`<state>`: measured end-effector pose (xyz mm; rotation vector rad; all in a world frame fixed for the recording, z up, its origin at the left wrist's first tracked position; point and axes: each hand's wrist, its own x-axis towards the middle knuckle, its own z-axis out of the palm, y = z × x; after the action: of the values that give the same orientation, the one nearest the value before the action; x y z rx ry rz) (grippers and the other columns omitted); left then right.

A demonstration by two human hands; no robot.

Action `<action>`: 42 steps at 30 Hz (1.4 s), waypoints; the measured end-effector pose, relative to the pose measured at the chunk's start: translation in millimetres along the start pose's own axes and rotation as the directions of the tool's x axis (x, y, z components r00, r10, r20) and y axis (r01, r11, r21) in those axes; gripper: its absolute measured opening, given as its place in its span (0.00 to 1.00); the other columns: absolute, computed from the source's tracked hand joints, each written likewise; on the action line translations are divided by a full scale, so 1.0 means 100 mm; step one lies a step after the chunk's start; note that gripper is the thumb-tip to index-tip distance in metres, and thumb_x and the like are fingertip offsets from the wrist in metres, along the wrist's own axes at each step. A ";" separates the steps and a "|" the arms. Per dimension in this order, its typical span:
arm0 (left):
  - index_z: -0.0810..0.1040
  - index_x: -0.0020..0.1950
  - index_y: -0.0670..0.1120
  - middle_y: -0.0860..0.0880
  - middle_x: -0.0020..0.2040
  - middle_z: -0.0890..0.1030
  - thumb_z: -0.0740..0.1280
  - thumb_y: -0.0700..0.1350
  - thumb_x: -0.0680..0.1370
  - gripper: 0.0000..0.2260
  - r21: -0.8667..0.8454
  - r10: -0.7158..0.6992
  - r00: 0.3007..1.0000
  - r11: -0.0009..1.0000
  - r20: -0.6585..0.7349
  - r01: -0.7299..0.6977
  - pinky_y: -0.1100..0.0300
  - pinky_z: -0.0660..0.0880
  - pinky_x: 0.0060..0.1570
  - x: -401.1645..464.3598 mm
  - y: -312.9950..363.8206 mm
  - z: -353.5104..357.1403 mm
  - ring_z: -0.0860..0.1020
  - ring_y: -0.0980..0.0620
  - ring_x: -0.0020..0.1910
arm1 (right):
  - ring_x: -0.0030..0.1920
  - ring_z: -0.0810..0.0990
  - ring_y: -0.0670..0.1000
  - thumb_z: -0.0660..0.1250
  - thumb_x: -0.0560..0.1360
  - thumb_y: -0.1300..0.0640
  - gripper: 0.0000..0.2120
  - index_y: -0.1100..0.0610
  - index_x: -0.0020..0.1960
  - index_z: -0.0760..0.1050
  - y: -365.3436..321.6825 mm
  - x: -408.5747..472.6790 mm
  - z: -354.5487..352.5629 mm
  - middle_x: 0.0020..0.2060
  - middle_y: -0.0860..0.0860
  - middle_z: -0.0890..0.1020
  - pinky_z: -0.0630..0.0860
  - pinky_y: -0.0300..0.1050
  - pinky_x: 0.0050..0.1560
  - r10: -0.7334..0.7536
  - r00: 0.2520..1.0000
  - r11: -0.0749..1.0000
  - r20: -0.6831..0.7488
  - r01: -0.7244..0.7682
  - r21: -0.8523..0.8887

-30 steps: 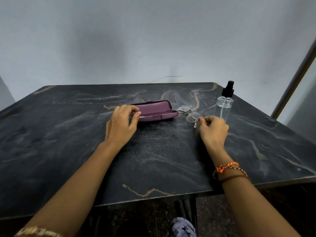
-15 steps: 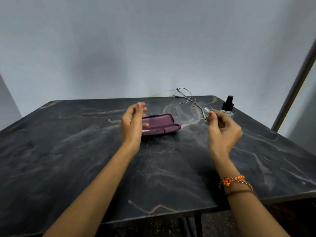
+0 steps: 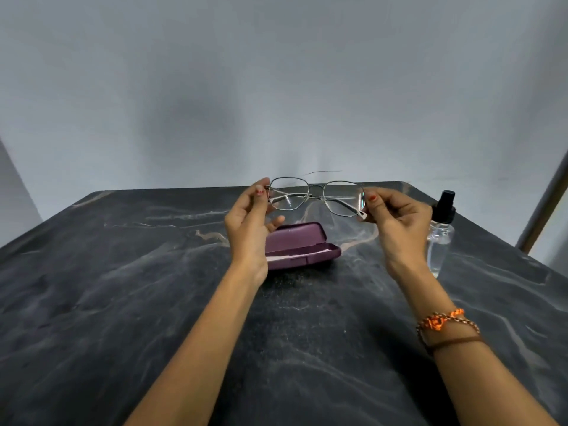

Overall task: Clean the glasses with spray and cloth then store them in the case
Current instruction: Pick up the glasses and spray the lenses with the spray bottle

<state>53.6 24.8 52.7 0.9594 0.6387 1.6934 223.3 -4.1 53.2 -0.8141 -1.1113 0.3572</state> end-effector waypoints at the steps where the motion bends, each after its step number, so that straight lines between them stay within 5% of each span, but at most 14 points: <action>1: 0.79 0.47 0.48 0.51 0.41 0.81 0.63 0.40 0.76 0.06 -0.027 -0.037 0.999 0.999 0.025 0.038 0.66 0.77 0.30 -0.01 0.00 -0.03 0.78 0.57 0.35 | 0.31 0.79 0.38 0.64 0.73 0.68 0.09 0.58 0.49 0.77 0.01 -0.01 0.00 0.28 0.39 0.83 0.77 0.31 0.34 0.014 1.000 1.000 0.005 -0.014 0.009; 8: 0.79 0.44 0.46 0.53 0.33 0.83 0.67 0.44 0.65 0.09 -0.131 -0.224 0.966 0.962 0.132 0.241 0.67 0.76 0.26 -0.05 -0.02 -0.14 0.79 0.58 0.31 | 0.33 0.79 0.38 0.66 0.72 0.63 0.06 0.55 0.40 0.80 -0.01 -0.06 -0.09 0.29 0.40 0.83 0.76 0.32 0.34 0.122 0.990 0.989 0.066 -0.127 0.077; 15: 0.82 0.32 0.51 0.54 0.36 0.84 0.70 0.48 0.60 0.03 -0.198 -0.187 0.952 0.951 0.242 0.237 0.67 0.76 0.30 -0.09 0.04 -0.09 0.80 0.60 0.34 | 0.39 0.82 0.40 0.69 0.63 0.52 0.04 0.50 0.33 0.82 -0.03 -0.07 -0.11 0.36 0.45 0.86 0.78 0.33 0.33 0.302 0.924 0.857 0.237 -0.372 0.358; 19: 0.82 0.30 0.51 0.56 0.34 0.83 0.78 0.51 0.50 0.12 -0.269 -0.147 0.940 0.934 0.309 0.235 0.67 0.76 0.29 -0.08 0.10 -0.09 0.79 0.61 0.33 | 0.41 0.83 0.41 0.77 0.51 0.42 0.16 0.50 0.34 0.82 -0.05 -0.10 -0.07 0.36 0.46 0.86 0.79 0.35 0.36 0.298 0.897 0.804 0.327 -0.420 0.421; 21: 0.82 0.31 0.51 0.56 0.33 0.83 0.80 0.53 0.47 0.16 -0.272 -0.111 0.941 0.941 0.320 0.203 0.67 0.76 0.29 -0.08 0.11 -0.10 0.79 0.61 0.33 | 0.40 0.83 0.40 0.76 0.51 0.42 0.16 0.50 0.33 0.82 -0.06 -0.10 -0.06 0.35 0.45 0.86 0.78 0.35 0.36 0.287 0.902 0.809 0.324 -0.409 0.423; 29: 0.82 0.31 0.51 0.56 0.29 0.81 0.70 0.48 0.57 0.05 -0.221 -0.029 0.965 0.971 0.259 0.088 0.68 0.72 0.28 -0.09 0.16 -0.04 0.77 0.61 0.31 | 0.38 0.81 0.38 0.68 0.61 0.48 0.04 0.47 0.31 0.81 -0.12 -0.07 -0.07 0.31 0.42 0.84 0.76 0.32 0.35 0.194 0.961 0.903 0.195 -0.253 0.348; 34: 0.82 0.30 0.52 0.57 0.28 0.81 0.71 0.49 0.57 0.04 -0.115 0.083 0.969 0.992 0.232 -0.057 0.69 0.73 0.29 -0.09 0.19 -0.02 0.77 0.62 0.31 | 0.35 0.79 0.38 0.65 0.67 0.54 0.09 0.46 0.31 0.80 -0.17 -0.05 -0.09 0.30 0.41 0.83 0.75 0.32 0.34 0.097 0.985 0.935 0.143 -0.139 0.325; 38: 0.82 0.30 0.52 0.57 0.30 0.82 0.71 0.50 0.59 0.04 0.005 0.228 0.956 0.973 0.185 -0.233 0.69 0.72 0.30 -0.08 0.20 -0.04 0.77 0.62 0.32 | 0.34 0.77 0.38 0.67 0.65 0.51 0.05 0.46 0.31 0.79 -0.20 -0.04 -0.08 0.29 0.42 0.82 0.73 0.32 0.36 0.040 0.995 0.965 0.089 -0.062 0.254; 42: 0.82 0.34 0.53 0.59 0.32 0.82 0.71 0.46 0.65 0.02 0.169 0.439 0.863 0.858 0.249 -0.485 0.67 0.76 0.38 -0.07 0.22 -0.09 0.79 0.57 0.36 | 0.36 0.77 0.38 0.66 0.68 0.55 0.07 0.48 0.32 0.77 -0.17 -0.01 -0.10 0.28 0.40 0.81 0.74 0.32 0.44 -0.013 1.000 0.980 0.006 0.011 0.199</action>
<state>35.4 11.5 63.5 1.5278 0.4932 1.9324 229.8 -20.1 62.5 -0.6288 -1.0679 0.4543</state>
